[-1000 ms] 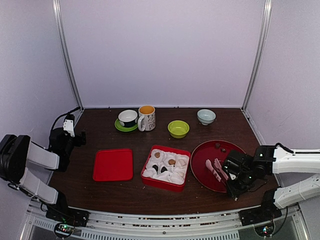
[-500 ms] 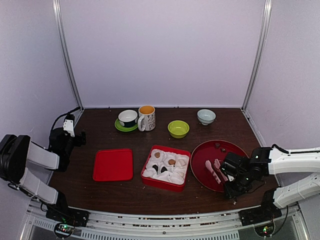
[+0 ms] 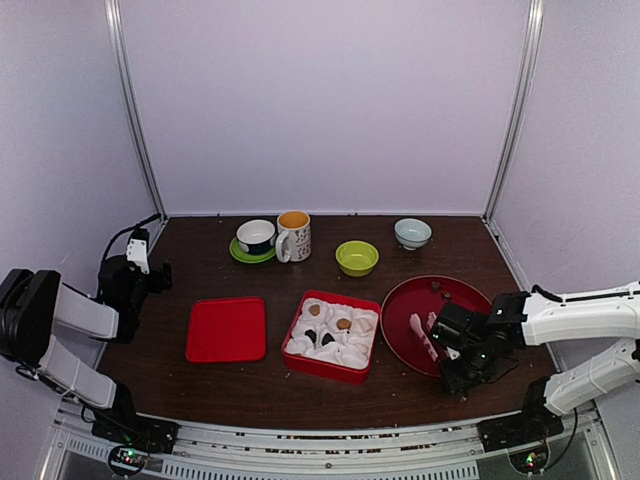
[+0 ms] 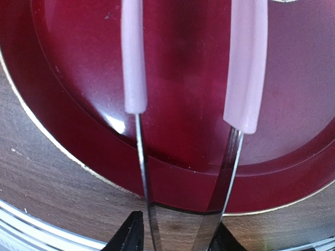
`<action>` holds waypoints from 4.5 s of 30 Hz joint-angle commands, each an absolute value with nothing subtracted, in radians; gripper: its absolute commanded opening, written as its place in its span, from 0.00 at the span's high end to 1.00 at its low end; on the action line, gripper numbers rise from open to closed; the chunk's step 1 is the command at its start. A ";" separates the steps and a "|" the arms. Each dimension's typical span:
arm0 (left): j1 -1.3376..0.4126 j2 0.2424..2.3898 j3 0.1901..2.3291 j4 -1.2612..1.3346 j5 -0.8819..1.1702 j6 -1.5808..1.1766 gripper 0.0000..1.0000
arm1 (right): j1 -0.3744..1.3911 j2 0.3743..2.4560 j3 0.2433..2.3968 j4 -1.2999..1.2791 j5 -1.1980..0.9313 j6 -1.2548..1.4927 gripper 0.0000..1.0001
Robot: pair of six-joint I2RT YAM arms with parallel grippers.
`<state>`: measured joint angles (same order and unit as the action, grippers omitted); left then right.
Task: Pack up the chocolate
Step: Place the clamp on the plate, then pick up the clamp from the plate.
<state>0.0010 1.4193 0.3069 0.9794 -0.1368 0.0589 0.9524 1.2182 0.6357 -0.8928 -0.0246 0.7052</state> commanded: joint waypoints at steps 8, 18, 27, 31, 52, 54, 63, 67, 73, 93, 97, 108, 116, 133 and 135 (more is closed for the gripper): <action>0.011 1.425 0.318 1.036 -0.130 0.054 0.02 | 0.949 1.177 0.695 -0.899 0.064 0.704 0.69; 0.011 1.425 0.318 1.038 -0.129 0.055 0.02 | 0.948 1.152 0.741 -0.955 0.121 0.704 0.77; 0.010 1.425 0.318 1.037 -0.129 0.055 0.02 | 0.948 1.151 0.741 -0.961 0.138 0.706 0.79; 0.010 1.424 0.318 1.038 -0.129 0.055 0.02 | 0.946 1.132 0.727 -0.943 0.147 0.716 0.81; 0.010 1.425 0.318 1.037 -0.129 0.055 0.02 | 0.749 1.195 0.688 -0.815 0.098 0.688 0.75; 0.010 1.425 0.318 1.037 -0.129 0.054 0.02 | 0.746 1.223 0.695 -0.797 0.091 0.681 0.75; 0.010 1.425 0.318 1.038 -0.129 0.054 0.02 | 0.735 1.293 0.740 -0.762 0.110 0.675 0.73; 0.010 1.425 0.318 1.038 -0.129 0.055 0.02 | 0.732 1.321 0.759 -0.758 0.116 0.668 0.73; 0.010 1.425 0.318 1.038 -0.128 0.054 0.02 | 0.724 1.340 0.771 -0.751 0.117 0.659 0.72; 0.011 1.425 0.318 1.038 -0.130 0.055 0.02 | 0.673 1.398 0.801 -0.714 0.126 0.638 0.66; 0.010 1.425 0.318 1.037 -0.129 0.055 0.02 | 0.661 1.415 0.810 -0.707 0.118 0.631 0.64; 0.011 1.425 0.318 1.038 -0.128 0.055 0.02 | 0.660 1.460 0.811 -0.651 0.131 0.628 0.51; 0.010 1.425 0.318 1.037 -0.130 0.055 0.02 | 0.658 1.522 0.779 -0.597 0.150 0.643 0.54; 0.011 1.425 0.318 1.038 -0.130 0.055 0.02 | 0.654 1.522 0.778 -0.579 0.152 0.646 0.72; 0.010 1.425 0.318 1.037 -0.130 0.055 0.02 | 0.652 1.515 0.778 -0.583 0.153 0.646 0.73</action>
